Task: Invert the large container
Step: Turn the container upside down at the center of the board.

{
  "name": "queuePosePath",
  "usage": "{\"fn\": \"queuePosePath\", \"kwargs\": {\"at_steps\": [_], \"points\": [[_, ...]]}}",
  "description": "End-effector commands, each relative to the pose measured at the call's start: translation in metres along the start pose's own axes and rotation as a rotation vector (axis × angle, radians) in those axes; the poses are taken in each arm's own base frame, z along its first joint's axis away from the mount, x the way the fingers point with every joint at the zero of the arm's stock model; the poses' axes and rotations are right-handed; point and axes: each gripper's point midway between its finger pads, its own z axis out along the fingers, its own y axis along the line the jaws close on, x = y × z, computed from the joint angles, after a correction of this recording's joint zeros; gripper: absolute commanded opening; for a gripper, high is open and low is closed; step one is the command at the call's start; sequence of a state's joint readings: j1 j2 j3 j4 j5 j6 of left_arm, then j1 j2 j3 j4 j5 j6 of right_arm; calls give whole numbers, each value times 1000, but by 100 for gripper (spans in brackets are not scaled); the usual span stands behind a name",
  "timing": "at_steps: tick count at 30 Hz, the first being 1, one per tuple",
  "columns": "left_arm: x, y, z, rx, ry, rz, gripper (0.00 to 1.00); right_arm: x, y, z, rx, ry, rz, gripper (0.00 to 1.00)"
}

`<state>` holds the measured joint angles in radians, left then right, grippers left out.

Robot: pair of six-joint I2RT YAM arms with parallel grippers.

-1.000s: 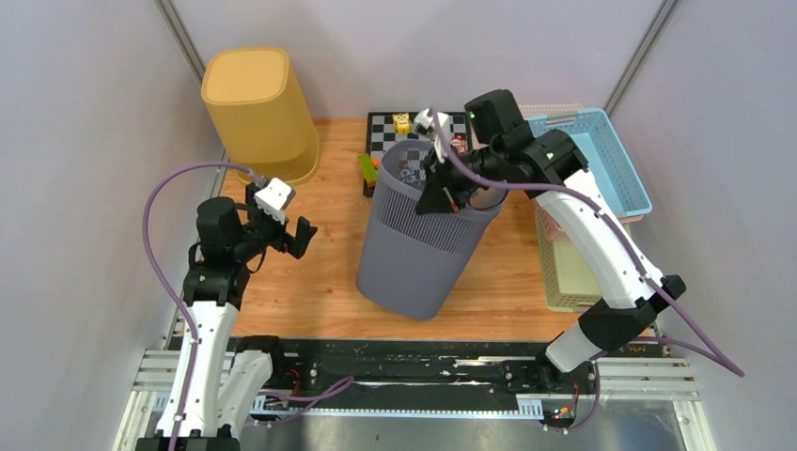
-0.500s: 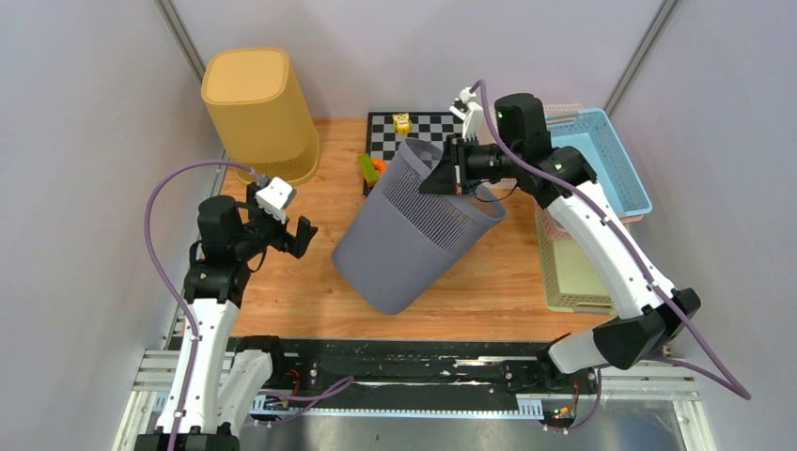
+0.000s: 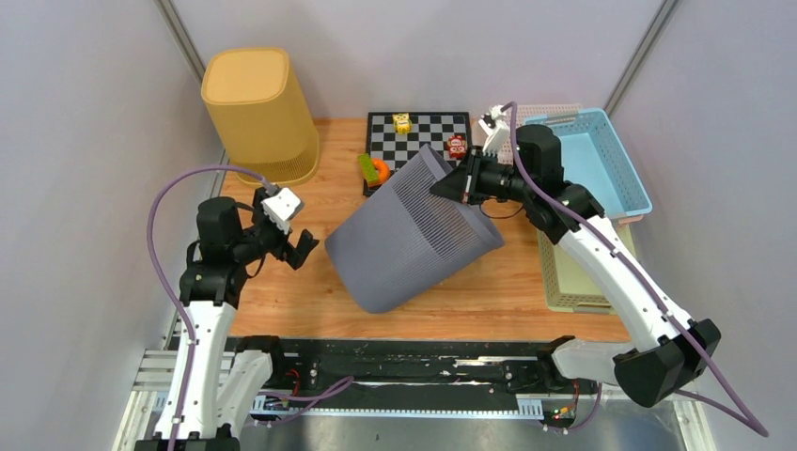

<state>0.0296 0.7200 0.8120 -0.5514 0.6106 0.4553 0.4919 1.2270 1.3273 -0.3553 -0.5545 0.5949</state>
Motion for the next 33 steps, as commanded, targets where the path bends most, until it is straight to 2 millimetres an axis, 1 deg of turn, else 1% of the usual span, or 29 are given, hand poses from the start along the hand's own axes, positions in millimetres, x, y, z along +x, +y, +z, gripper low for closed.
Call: {"fn": "queuePosePath", "kwargs": {"at_steps": [1, 4, 9, 14, 17, 19, 23, 29, 33], "points": [[4, -13, -6, 82, 42, 57, 100, 16, -42, 6, 124, 4, -33, 4], [12, -15, -7, 99, 74, 91, 100, 26, -55, 4, 152, 18, -78, 7], [23, -13, -6, 95, 105, 114, 100, 44, -63, 2, 139, 64, -153, 10], [35, -7, 6, 69, 118, 67, 100, 63, -75, -1, 136, 103, -215, 14], [42, -9, 11, 79, 125, 36, 100, 72, -82, -3, 142, 119, -248, 18], [42, -9, 13, 79, 118, 17, 100, 76, -86, -5, 149, 127, -271, 22], [40, -10, 15, 75, 103, -9, 100, 78, -89, -8, 149, 128, -306, 29], [32, -2, 15, 14, 69, -60, 100, 83, -92, -10, 146, 145, -341, 37], [32, 2, 16, -13, 78, -100, 100, 87, -93, -12, 141, 160, -360, 44]]}}
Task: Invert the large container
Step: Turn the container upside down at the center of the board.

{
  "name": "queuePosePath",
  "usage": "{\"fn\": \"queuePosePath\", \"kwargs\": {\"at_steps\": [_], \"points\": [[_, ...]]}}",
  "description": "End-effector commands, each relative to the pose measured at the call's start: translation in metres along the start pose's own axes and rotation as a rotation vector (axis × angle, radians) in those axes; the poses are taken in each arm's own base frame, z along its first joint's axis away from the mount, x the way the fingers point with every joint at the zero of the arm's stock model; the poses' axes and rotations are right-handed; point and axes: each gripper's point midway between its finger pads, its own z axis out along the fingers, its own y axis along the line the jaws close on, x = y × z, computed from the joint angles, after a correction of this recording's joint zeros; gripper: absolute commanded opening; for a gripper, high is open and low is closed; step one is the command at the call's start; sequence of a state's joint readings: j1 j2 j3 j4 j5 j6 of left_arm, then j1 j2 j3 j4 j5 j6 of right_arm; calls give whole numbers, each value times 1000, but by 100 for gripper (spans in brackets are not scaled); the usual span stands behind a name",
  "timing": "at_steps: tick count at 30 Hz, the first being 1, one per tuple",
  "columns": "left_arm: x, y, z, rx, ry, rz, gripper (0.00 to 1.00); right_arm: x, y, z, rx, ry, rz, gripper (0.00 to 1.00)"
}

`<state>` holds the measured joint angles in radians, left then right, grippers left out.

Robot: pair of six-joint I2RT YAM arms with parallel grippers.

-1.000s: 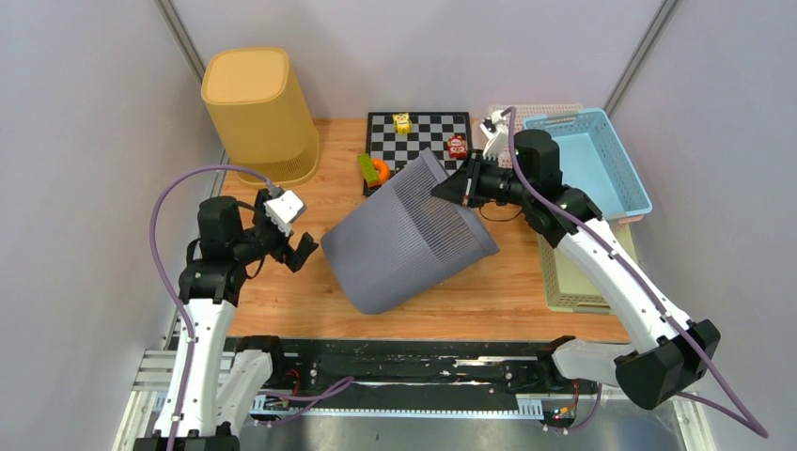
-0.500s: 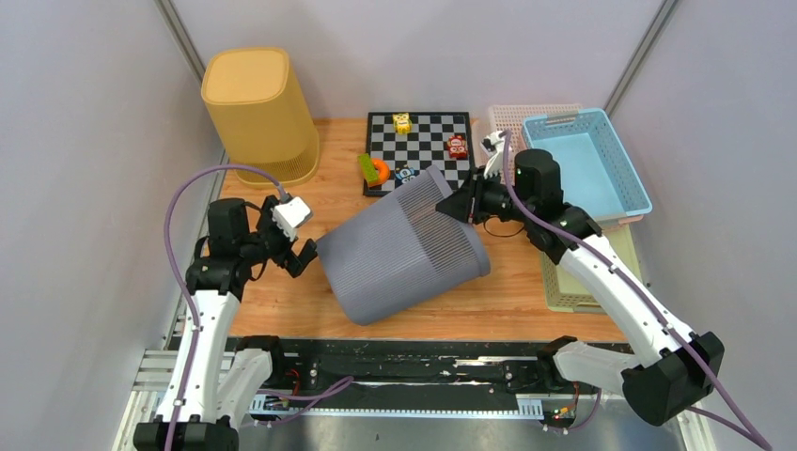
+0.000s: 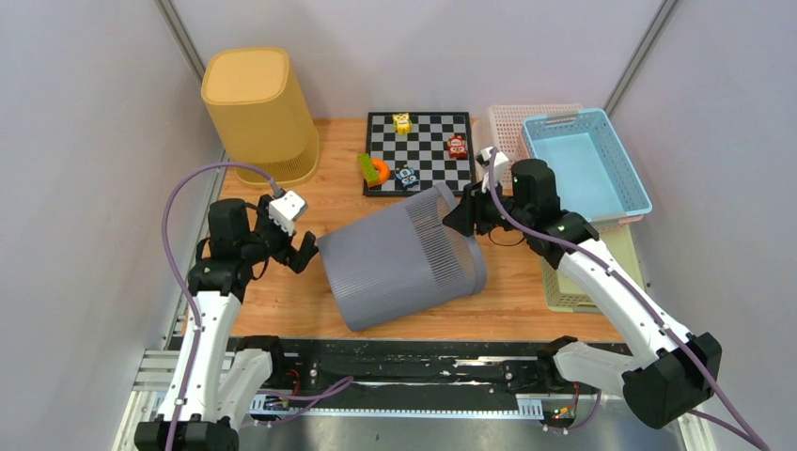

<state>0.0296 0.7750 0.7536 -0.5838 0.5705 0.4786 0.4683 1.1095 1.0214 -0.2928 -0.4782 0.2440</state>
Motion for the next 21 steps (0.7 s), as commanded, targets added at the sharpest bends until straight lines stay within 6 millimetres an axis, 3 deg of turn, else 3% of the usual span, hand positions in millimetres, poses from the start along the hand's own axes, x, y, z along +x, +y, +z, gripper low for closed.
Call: {"fn": "queuePosePath", "kwargs": {"at_steps": [1, 9, 13, 17, 21], "points": [[-11, 5, 3, -31, -43, -59, 100, 30, -8, -4, 1, 98, -89, 47], [-15, -9, -6, 28, -16, -134, 100, 13, -12, -11, 39, 85, -182, 68], [-33, -9, -17, 10, -48, -172, 100, -3, -10, -16, 48, 76, -225, 75], [-49, -12, -26, 0, -82, -250, 100, -16, -9, -21, 60, 68, -277, 78], [-48, -13, -26, -11, -55, -378, 100, -27, -16, -27, 119, 60, -315, 79]]}}
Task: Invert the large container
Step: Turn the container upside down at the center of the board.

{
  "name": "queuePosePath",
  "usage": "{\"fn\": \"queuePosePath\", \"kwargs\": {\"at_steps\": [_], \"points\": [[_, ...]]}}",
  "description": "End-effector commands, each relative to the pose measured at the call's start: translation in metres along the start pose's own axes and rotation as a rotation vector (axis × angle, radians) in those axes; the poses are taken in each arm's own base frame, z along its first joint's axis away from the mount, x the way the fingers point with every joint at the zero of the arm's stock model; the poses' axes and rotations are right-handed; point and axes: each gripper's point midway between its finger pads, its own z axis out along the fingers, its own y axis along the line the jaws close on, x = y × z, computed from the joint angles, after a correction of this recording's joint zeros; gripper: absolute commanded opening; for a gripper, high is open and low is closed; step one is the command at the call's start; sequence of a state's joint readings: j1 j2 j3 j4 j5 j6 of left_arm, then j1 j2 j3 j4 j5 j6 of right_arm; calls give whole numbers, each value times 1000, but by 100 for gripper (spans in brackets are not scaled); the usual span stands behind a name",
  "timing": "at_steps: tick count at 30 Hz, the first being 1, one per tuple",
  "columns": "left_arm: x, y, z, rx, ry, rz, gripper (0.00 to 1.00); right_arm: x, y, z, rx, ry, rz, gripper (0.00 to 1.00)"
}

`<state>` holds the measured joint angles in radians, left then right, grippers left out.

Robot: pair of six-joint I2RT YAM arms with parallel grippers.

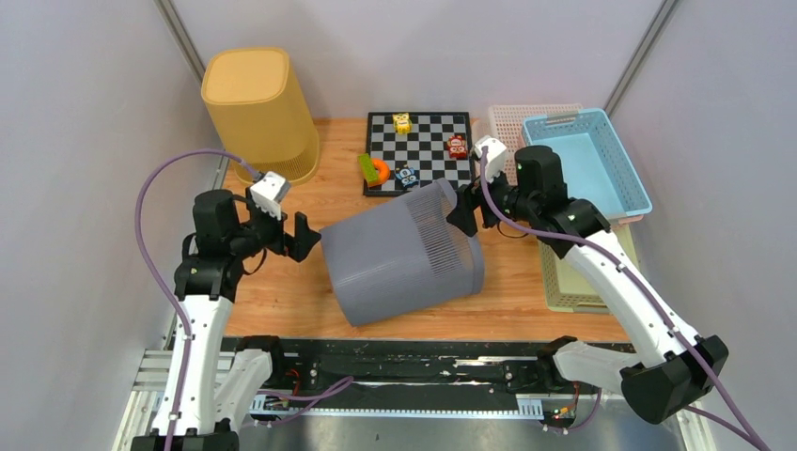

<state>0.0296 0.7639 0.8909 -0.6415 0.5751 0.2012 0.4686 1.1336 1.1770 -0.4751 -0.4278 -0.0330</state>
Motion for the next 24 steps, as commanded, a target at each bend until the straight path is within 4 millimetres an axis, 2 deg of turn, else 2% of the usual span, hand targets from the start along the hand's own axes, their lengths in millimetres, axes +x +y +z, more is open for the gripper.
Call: {"fn": "queuePosePath", "kwargs": {"at_steps": [1, 4, 15, 20, 24], "points": [[-2, -8, -3, 3, 28, -167, 100, -5, -14, -10, 79, 26, -67, 79], [-2, -12, -2, 21, 64, -235, 100, -4, -22, -12, 124, 32, -86, 80], [22, -62, -3, 345, 330, -485, 100, 6, -38, -15, 200, 63, -144, 80], [24, -77, -3, 446, 348, -553, 100, 17, -41, -10, 192, 97, -174, 79], [21, -86, -5, 513, 329, -591, 100, 32, -41, -3, 174, 135, -176, 73]]}}
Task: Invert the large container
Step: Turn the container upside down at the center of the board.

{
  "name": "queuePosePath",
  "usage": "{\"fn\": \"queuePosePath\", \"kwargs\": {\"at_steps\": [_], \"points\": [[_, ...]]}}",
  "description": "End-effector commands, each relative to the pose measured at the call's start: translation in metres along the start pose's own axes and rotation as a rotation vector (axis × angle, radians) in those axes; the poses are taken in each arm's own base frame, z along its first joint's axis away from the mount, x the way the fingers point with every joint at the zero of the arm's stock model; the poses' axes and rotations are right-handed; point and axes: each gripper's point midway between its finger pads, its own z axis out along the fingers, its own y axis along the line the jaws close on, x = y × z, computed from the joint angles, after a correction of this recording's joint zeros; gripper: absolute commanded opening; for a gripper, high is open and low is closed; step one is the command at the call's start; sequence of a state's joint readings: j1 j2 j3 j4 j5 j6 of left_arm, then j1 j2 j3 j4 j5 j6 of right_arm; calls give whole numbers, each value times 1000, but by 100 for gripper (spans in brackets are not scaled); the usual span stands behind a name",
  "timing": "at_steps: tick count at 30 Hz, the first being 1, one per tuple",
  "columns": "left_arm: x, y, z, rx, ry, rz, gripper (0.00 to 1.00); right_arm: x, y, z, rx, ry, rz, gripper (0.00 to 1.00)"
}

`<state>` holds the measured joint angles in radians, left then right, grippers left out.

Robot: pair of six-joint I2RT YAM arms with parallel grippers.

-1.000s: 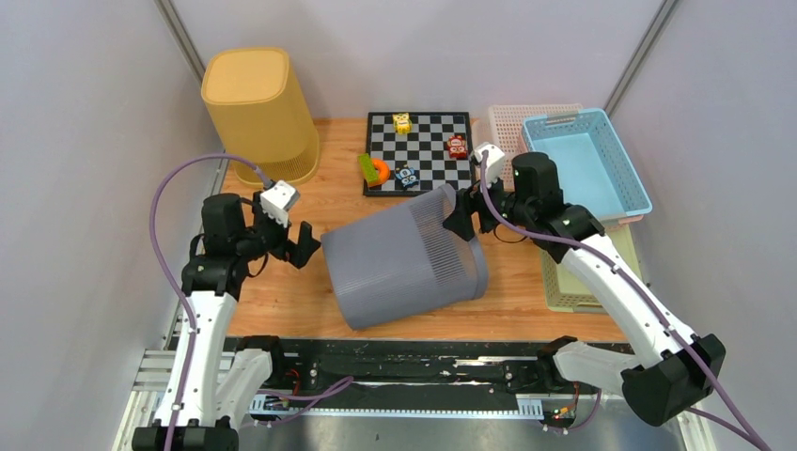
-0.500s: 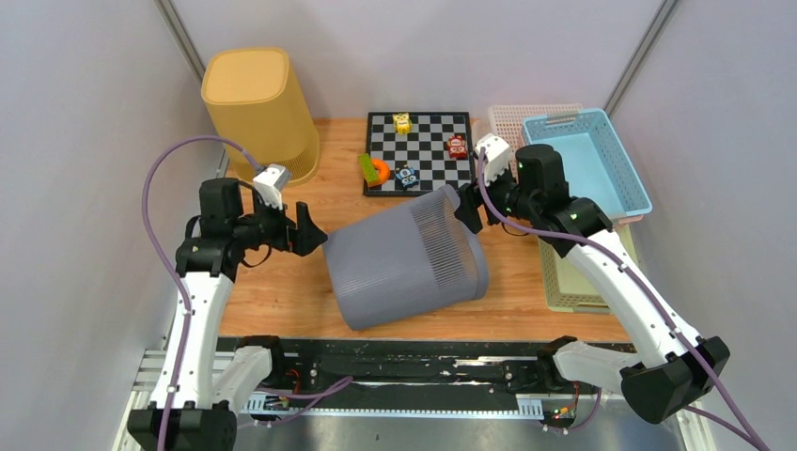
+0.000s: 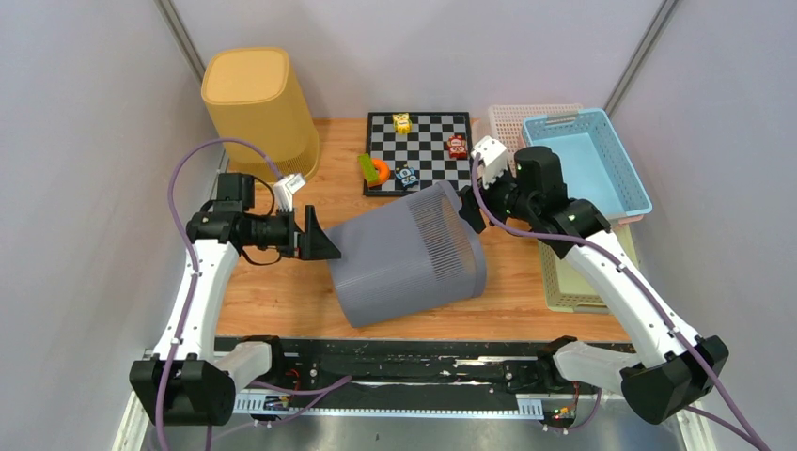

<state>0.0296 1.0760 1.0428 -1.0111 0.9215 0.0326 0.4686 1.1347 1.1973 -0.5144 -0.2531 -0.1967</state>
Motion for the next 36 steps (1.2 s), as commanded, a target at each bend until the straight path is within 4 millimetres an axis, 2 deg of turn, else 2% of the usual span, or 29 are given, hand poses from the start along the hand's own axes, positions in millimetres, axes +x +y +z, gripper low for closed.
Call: {"fn": "queuePosePath", "kwargs": {"at_steps": [1, 6, 14, 16, 23, 28, 36], "points": [[6, -22, 2, 140, 1, -47, 100, 33, 1, 8, -7, 98, -26, 72], [0, -24, 5, 156, -51, -57, 100, 42, 7, 14, -44, 121, -13, 68], [-8, -30, 9, 227, -109, -80, 100, 13, 41, 1, -228, 57, 62, 70], [-10, -31, 10, 238, -122, -81, 100, 11, 48, -2, -269, 60, 78, 69], [-29, -41, 8, 297, -219, -84, 100, 20, 48, 2, -263, 95, 100, 54], [-38, -53, 3, 333, -251, -107, 100, 19, 52, 7, -300, 113, 151, 49], [-50, -73, -10, 357, -286, -96, 100, 9, 46, 16, -374, 130, 321, 43]]}}
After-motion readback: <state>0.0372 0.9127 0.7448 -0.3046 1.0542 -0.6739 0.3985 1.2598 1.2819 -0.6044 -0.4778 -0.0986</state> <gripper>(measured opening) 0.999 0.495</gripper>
